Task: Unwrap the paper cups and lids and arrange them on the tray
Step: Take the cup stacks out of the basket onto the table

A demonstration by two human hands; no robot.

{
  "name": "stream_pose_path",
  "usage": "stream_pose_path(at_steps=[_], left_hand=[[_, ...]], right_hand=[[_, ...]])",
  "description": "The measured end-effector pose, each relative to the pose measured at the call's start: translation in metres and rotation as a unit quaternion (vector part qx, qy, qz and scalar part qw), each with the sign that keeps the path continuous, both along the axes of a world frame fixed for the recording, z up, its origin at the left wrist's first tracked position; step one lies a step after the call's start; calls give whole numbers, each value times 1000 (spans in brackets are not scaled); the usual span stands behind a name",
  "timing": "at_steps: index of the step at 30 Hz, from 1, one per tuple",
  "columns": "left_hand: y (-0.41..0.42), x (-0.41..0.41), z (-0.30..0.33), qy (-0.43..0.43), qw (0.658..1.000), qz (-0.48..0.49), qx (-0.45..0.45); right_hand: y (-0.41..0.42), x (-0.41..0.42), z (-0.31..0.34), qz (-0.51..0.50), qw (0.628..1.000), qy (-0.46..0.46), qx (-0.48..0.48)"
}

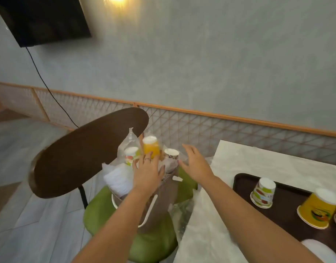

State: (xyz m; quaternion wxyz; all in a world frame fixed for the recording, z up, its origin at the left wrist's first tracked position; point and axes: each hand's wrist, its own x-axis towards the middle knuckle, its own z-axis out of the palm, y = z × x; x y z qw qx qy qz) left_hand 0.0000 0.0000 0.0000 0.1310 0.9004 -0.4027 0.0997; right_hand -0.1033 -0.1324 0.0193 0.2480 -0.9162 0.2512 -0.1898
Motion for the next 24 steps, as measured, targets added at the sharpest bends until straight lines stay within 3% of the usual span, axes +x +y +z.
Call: stream_pose_path(at_steps=[4,9,17,24], left_hand=[[8,12,-18,4,999,-6,43],[7,14,-23,92,995,-30,-27],[7,22,-36,75,997,-22,18],[4,26,-43,52,998,-18,40]], right_hand=[[9,26,-6,-12,999,6,49],[14,53,-15,-37,997,-9,74],[18,68,-23,-114,985,-25,124],[31,67,-40,-118,984,-30,129]])
